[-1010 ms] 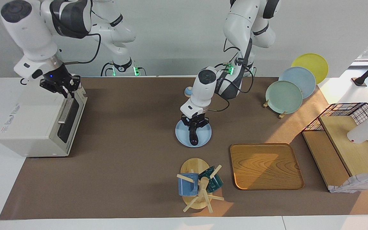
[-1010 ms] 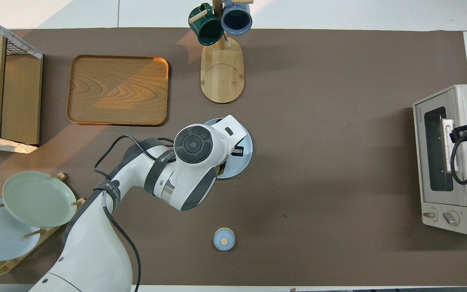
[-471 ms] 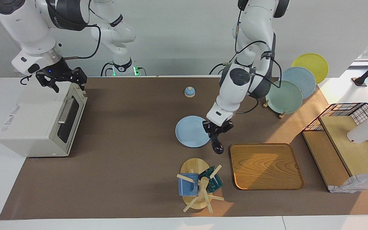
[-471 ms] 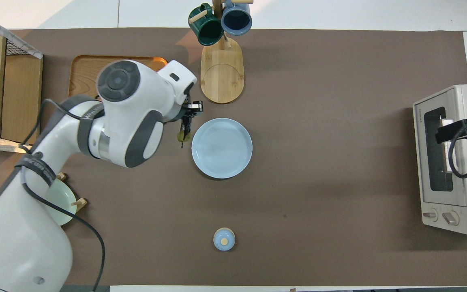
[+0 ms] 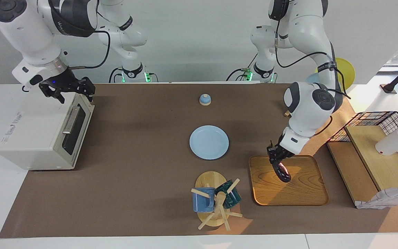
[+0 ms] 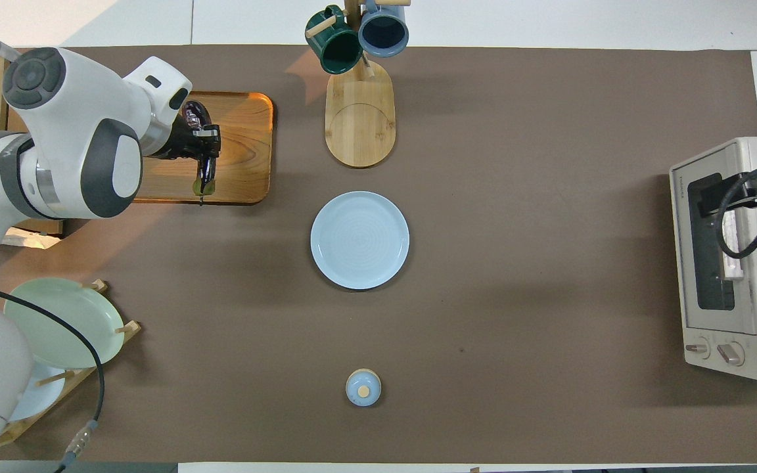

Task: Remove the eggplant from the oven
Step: 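Lower the eggplant onto the wooden tray and open the left gripper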

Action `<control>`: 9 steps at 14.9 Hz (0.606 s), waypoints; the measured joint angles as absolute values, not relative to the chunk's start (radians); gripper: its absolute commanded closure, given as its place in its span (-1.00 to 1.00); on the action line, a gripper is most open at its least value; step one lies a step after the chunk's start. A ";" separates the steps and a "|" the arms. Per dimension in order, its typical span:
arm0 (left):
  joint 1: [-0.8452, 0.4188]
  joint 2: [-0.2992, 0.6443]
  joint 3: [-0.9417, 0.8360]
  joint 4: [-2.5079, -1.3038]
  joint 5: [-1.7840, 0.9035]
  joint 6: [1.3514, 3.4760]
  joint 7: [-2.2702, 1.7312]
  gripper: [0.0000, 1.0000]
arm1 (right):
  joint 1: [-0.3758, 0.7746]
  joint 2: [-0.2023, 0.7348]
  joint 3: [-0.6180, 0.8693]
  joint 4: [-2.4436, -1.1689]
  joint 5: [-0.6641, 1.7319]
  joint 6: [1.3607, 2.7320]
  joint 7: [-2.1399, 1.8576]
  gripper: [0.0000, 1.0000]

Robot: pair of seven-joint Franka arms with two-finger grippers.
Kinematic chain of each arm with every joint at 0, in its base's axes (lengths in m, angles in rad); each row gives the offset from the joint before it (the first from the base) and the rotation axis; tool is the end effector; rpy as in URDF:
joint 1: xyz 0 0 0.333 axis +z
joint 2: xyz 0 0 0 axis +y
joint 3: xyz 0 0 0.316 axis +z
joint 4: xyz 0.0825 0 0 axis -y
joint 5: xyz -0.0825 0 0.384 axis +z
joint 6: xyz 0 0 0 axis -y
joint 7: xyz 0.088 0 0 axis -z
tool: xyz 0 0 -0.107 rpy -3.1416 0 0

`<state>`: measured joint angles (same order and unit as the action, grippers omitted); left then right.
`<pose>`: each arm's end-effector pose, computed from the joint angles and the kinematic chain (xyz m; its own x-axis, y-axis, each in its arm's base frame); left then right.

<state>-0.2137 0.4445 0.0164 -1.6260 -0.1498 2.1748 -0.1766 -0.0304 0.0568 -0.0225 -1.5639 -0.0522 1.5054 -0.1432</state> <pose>0.6711 -0.1414 0.3743 0.9952 0.0612 0.0758 0.0502 -0.9889 0.1395 0.5620 -0.0353 0.5908 0.9888 0.0869 -0.1214 0.0919 -0.9951 0.0364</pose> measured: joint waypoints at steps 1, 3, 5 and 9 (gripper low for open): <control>-0.196 0.483 0.016 -1.591 -0.150 2.175 -0.162 1.00 | -0.032 0.059 -0.016 -1.556 -0.052 1.487 -0.135 -1.00; -0.173 0.553 0.015 -1.540 -0.150 2.189 -0.123 1.00 | -0.032 0.058 -0.008 -1.547 -0.052 1.470 -0.116 -1.00; -0.166 0.585 0.014 -1.531 -0.152 2.209 -0.088 1.00 | -0.032 0.057 -0.007 -1.543 -0.052 1.460 -0.110 -1.00; -0.164 0.590 0.012 -1.530 -0.152 2.212 -0.057 -1.00 | -0.034 0.045 -0.007 -1.545 -0.052 1.451 -0.108 -1.00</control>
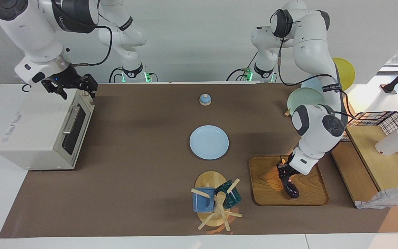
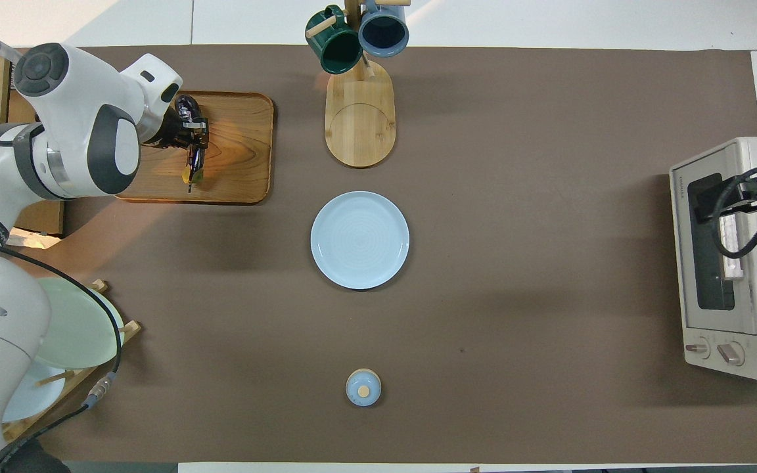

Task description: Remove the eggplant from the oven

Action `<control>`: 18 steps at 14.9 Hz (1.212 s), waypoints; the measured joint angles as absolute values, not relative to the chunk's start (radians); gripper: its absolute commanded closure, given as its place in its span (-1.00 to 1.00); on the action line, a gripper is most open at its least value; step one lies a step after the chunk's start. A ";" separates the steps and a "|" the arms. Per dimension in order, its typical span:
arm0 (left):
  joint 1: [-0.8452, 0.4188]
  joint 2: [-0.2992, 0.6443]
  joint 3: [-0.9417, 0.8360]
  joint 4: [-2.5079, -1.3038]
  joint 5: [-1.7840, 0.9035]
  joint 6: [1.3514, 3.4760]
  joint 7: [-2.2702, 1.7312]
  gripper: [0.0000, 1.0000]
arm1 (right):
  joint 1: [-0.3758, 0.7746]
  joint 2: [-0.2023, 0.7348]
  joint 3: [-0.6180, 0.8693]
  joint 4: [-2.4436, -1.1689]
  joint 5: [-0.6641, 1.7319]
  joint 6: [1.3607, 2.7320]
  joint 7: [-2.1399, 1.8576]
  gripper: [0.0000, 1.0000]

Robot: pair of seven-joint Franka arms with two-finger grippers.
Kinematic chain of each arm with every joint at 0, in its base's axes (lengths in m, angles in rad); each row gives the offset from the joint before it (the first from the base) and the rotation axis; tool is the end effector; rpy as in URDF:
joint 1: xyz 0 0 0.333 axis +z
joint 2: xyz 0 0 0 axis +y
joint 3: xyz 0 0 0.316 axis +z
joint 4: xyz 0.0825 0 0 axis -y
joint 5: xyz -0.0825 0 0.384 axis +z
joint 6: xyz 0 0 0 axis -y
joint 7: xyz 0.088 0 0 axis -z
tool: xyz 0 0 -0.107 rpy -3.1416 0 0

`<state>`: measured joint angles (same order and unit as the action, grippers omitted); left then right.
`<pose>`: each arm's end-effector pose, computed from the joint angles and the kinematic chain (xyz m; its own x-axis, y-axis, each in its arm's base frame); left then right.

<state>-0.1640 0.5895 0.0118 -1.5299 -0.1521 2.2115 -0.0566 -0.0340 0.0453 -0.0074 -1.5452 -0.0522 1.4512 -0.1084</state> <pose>0.7034 -0.1143 0.3218 0.9968 -0.0074 0.0796 -0.0175 -0.9917 0.1275 0.5538 -0.0289 0.6018 0.9878 0.0610 -0.1436 0.0670 -0.9971 0.0372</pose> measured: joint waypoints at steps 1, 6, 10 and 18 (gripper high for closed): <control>-0.162 0.589 0.012 -1.529 -0.152 2.211 -0.035 -1.00 | -0.035 0.044 -0.007 -1.546 -0.052 1.450 -0.108 -1.00; -0.148 0.562 0.014 -1.517 -0.153 2.199 -0.008 -1.00 | -0.035 0.042 -0.007 -1.549 -0.047 1.432 -0.080 -1.00; -0.127 0.440 0.019 -1.514 -0.153 2.060 -0.008 -1.00 | -0.035 -0.008 -0.007 -1.605 -0.046 1.431 -0.037 -1.00; -0.113 0.150 0.051 -1.514 -0.084 1.656 -0.084 -1.00 | -0.062 -0.023 -0.008 -1.624 -0.039 1.497 -0.033 -1.00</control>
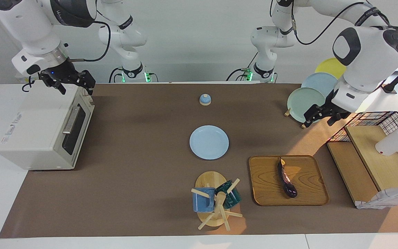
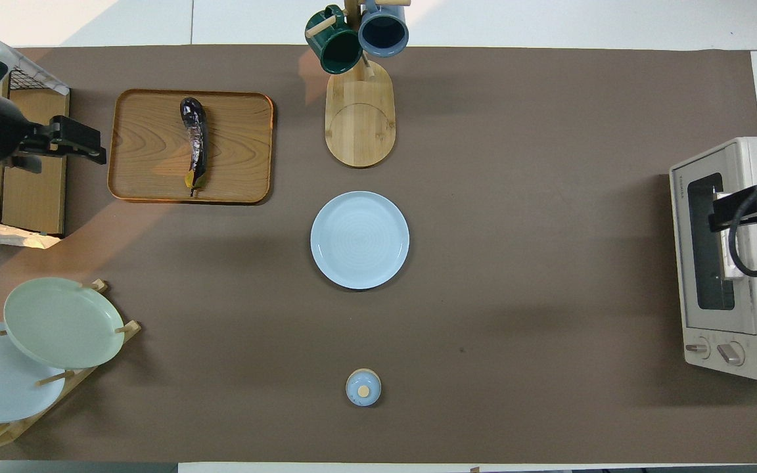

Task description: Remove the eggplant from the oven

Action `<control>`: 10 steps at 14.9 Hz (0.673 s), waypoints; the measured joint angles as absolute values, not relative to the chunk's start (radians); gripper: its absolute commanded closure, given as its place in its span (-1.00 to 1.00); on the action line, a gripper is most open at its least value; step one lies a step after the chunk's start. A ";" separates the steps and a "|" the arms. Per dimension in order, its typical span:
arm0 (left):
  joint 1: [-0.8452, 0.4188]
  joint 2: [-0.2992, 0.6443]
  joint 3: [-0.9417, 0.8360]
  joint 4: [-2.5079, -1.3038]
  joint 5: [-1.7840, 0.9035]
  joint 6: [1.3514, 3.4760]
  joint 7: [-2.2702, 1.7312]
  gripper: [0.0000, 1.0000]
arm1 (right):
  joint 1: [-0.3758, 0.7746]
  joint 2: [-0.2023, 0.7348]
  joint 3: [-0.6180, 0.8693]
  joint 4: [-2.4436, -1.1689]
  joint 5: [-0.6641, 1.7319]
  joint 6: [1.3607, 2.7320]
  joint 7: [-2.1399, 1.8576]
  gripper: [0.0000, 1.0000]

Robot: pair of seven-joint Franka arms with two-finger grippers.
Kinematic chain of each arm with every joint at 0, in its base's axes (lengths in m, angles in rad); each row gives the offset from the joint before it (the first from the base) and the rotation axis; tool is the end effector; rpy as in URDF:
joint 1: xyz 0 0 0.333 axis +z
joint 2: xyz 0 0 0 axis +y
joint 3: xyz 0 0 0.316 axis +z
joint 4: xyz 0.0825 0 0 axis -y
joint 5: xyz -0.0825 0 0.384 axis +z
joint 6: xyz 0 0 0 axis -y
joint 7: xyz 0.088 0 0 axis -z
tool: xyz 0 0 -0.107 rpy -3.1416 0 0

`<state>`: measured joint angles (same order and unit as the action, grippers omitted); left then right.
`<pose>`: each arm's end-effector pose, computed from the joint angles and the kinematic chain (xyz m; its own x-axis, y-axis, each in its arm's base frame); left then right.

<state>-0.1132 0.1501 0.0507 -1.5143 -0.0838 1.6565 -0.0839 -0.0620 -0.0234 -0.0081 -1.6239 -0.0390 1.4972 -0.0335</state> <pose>0.6042 -0.0483 0.5721 0.9995 0.0278 -0.0143 0.0288 -0.9968 0.0749 0.5362 -0.0421 0.6065 0.9938 -0.0391 -0.1043 -0.0356 -0.9987 0.0353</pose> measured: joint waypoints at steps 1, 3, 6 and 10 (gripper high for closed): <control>-0.114 0.122 0.050 -1.515 -0.073 1.610 -0.091 -1.00 | -0.070 -0.023 -0.008 -1.624 -0.038 1.497 -0.033 -1.00; -0.117 0.074 0.047 -1.516 -0.054 1.529 -0.096 -1.00 | -0.076 -0.023 -0.009 -1.623 -0.037 1.497 -0.033 -1.00; -0.117 0.013 0.045 -1.541 -0.048 1.424 -0.106 -1.00 | -0.075 -0.023 -0.005 -1.623 -0.034 1.497 -0.034 -1.00; -0.107 -0.061 0.016 -1.698 -0.047 1.463 -0.113 -1.00 | -0.073 -0.023 0.009 -1.623 -0.011 1.496 -0.034 -1.00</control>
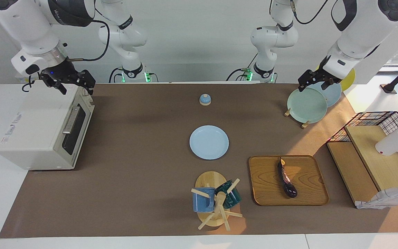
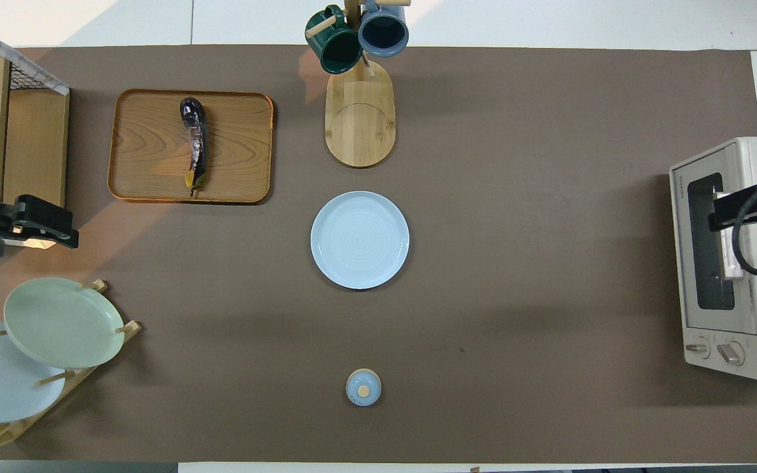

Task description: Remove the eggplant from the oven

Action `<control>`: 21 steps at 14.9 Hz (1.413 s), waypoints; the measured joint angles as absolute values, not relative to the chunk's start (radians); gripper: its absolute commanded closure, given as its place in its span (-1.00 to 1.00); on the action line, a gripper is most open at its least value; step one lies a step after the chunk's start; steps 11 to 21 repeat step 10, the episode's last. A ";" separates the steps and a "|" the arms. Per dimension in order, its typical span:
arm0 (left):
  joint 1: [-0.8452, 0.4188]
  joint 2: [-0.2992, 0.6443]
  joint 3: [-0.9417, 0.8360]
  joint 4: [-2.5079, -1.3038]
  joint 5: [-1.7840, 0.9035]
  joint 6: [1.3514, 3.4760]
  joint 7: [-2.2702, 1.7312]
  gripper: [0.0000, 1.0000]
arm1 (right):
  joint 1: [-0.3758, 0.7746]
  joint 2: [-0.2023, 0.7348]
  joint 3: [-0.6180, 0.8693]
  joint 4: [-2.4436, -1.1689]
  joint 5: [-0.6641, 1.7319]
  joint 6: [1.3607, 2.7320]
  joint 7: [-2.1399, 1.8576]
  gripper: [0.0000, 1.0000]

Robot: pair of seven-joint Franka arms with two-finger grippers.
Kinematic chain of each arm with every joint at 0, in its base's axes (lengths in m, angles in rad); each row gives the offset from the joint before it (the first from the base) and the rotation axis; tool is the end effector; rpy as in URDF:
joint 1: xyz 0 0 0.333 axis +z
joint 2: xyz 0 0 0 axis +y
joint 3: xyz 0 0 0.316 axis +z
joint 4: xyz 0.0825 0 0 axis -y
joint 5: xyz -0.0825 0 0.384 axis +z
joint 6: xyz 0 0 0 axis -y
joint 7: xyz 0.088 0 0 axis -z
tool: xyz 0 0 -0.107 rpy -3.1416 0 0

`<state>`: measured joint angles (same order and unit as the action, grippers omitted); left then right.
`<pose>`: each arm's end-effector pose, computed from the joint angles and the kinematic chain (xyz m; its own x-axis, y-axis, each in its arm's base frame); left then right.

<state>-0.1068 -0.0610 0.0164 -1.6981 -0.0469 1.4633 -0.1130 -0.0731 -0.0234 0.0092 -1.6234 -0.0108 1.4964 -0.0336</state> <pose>0.5173 -0.0521 0.5898 0.9840 0.0187 -0.1771 0.0240 -0.9993 0.0280 0.5366 -0.0355 0.6066 0.9941 -0.0308 -0.1037 -0.0302 -0.9995 0.0075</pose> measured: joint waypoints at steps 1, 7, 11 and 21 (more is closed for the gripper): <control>-0.095 -0.069 -0.001 -1.722 -0.047 1.489 -0.113 -1.00 | -0.073 -0.023 0.012 -1.623 -0.010 1.496 -0.034 -1.00; -0.081 -0.071 -0.018 -1.711 -0.047 1.506 -0.113 -1.00 | -0.073 -0.023 0.013 -1.623 -0.010 1.496 -0.050 -1.00; -0.080 -0.071 -0.018 -1.711 -0.047 1.506 -0.113 -1.00 | -0.073 -0.023 0.013 -1.623 -0.010 1.496 -0.050 -1.00; -0.080 -0.071 -0.018 -1.711 -0.047 1.506 -0.113 -1.00 | -0.073 -0.023 0.013 -1.623 -0.010 1.496 -0.050 -1.00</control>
